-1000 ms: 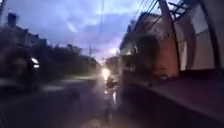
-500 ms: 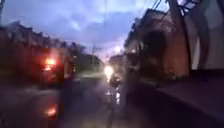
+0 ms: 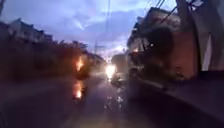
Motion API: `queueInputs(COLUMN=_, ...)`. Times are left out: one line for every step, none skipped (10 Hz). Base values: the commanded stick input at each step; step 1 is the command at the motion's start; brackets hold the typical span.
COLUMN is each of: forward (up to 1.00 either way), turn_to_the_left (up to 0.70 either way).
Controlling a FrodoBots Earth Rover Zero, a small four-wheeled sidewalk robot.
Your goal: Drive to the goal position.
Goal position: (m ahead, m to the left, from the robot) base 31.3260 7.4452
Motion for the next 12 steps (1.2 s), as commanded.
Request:
queueInputs(forward=0.7, turn_to_the_left=-0.02)
queueInputs(forward=0.7, turn_to_the_left=-0.16)
queueInputs(forward=0.7, turn_to_the_left=-0.3)
queueInputs(forward=0.7, turn_to_the_left=-0.25)
queueInputs(forward=0.7, turn_to_the_left=-0.06)
queueInputs(forward=0.7, turn_to_the_left=0.0)
queueInputs(forward=0.7, turn_to_the_left=0.0)
queueInputs(forward=0.7, turn_to_the_left=0.0)
queueInputs(forward=0.7, turn_to_the_left=0.0)
queueInputs(forward=0.7, turn_to_the_left=0.0)
queueInputs(forward=0.7, turn_to_the_left=0.0)
queueInputs(forward=0.7, turn_to_the_left=0.0)
